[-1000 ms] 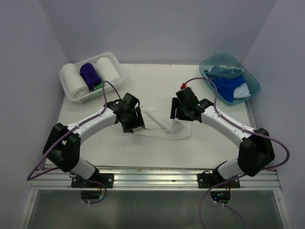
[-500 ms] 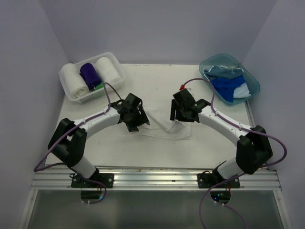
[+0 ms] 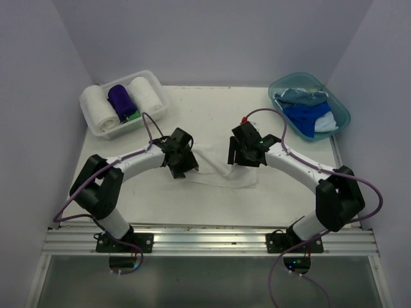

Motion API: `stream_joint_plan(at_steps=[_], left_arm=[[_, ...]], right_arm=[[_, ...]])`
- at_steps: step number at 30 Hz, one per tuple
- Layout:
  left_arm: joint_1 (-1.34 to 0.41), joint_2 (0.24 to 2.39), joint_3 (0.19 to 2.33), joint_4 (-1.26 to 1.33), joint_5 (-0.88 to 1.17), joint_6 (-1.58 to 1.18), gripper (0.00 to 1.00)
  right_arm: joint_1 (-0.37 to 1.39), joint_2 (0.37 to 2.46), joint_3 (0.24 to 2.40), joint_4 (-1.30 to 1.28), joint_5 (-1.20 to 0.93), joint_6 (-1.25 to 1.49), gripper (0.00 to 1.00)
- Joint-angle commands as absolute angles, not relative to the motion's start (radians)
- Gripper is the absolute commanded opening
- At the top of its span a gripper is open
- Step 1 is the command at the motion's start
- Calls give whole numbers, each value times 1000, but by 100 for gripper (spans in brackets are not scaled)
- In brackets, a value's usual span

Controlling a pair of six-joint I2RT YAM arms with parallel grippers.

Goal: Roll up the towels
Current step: Fold the towel

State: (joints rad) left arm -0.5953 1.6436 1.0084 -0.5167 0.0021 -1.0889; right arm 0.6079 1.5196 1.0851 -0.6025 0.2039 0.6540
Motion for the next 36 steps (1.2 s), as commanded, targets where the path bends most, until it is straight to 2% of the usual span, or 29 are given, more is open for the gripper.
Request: stream_joint_plan(at_steps=[1,4,7,8,9,10,11,12,13,15,16,24,33,35,36], left_arm=[[-588,1672,1022,-486,-41,-1085,60],[-587,1686,1020,-483,-43,-1085,53],[-584,1687,1020,-482,-44,-1086,40],[-584,1687,1022,-482,-44,-1085,32],[-584,1686,1022,-483,-48,-1085,28],[-584,1686,1023,-483,-48,-1083,24],[-584,1686,1023,-485,-49,-1081,14],[-584,1686,1025,-485,-49,-1080,8],[-584,1686,1025,-485,-48,-1078,3],[-583,1684,1025,-483,-38,-1072,0],[-581,1680,1025,-482,-35,-1071,0],[-577,1602,1014,-514,-41,-1055,0],[-558,1494,965,-537,-49,-1048,0],[-551,1480,944,-534,-52,-1049,0],[-548,1476,936,-529,-49,-1046,0]], right_arm=[[607,1539,1074,-560,189,681,68],[607,1557,1072,-554,190,680,64],[607,1565,1068,-548,195,680,53],[607,1566,1068,-546,201,680,49],[606,1568,1068,-546,202,680,39],[607,1568,1069,-551,207,678,35],[607,1566,1068,-551,210,678,29],[607,1560,1068,-554,216,677,18],[607,1545,1066,-557,218,676,13],[607,1520,1060,-564,228,676,1],[607,1493,1055,-569,233,673,0],[607,1361,1011,-606,275,666,0],[606,1309,901,-591,290,676,0],[607,1305,858,-586,293,680,11],[606,1304,844,-584,302,683,28]])
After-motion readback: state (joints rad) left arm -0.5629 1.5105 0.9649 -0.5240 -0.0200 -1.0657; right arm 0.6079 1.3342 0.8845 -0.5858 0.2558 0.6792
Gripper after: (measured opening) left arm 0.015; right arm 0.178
